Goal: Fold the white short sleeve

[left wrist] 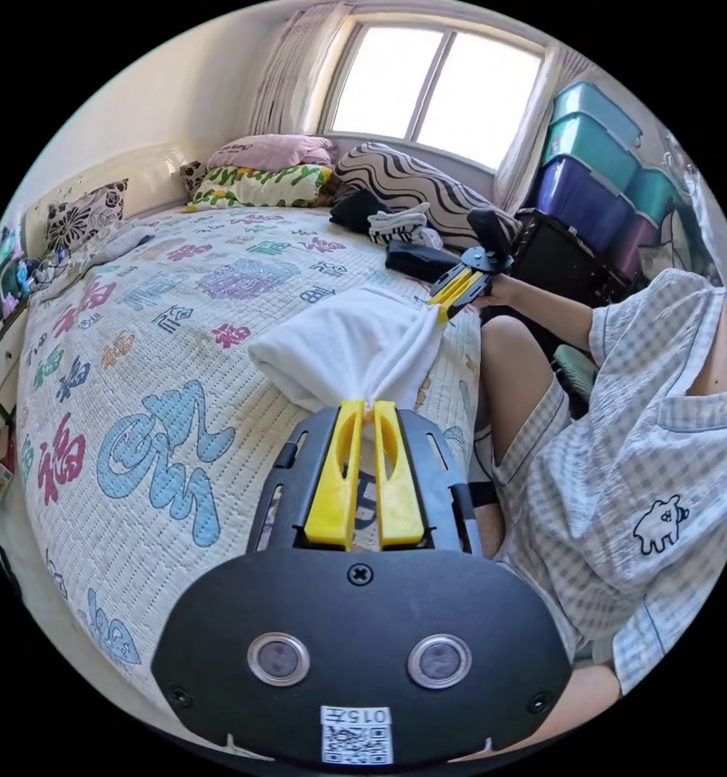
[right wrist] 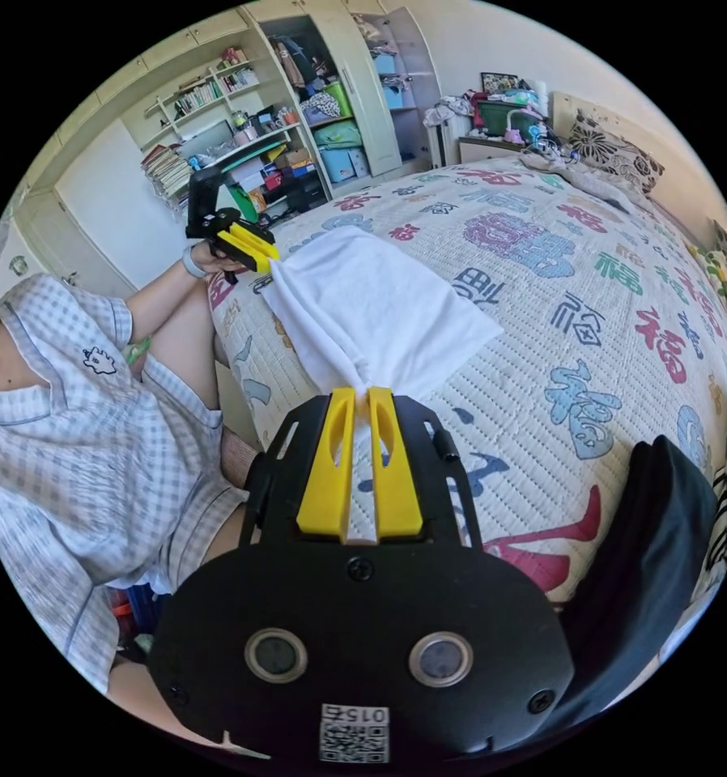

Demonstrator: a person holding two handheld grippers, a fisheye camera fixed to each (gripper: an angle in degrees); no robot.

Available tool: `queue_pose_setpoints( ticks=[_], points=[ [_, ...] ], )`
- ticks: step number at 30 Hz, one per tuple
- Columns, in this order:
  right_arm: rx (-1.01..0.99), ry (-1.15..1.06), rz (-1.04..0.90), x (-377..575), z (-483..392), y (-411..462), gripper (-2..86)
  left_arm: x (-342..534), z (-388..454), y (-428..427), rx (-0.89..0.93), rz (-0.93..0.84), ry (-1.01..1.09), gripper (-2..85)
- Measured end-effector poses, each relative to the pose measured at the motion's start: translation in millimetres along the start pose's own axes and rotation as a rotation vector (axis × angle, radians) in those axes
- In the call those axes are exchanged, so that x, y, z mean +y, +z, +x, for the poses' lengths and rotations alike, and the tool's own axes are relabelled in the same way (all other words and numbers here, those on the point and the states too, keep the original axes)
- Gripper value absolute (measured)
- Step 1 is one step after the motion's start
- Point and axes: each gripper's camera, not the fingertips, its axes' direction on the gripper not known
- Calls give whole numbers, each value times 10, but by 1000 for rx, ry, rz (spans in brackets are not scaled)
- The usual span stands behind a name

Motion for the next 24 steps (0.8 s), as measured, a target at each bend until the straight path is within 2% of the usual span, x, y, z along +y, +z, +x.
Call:
queue_pose_setpoints(
  ticks=[4, 6, 8, 12, 14, 19, 24],
  points=[
    [-16, 25, -19, 67, -73, -20, 56, 4, 130, 8, -46, -54, -5, 34],
    [-129, 87, -7, 133, -15, -97, 75, 52, 99, -59, 37, -46, -46, 57],
    [-238, 240, 14, 264, 139, -203, 102, 174, -70, -209, 142, -11, -174, 79],
    [-254, 453, 114, 428, 393, -287, 116, 339, -545, -409, 193, 123, -518, 101],
    [-339, 581, 125, 425, 573, -165, 127, 375, -815, -313, 272, 174, -662, 115],
    [-450, 692, 127, 343, 730, 117, 121, 244, -959, 208, 390, 31, -732, 135],
    [-491, 693, 94, 259, 752, 261, 87, 298, -1045, 274, 444, 64, -788, 106]
  ],
)
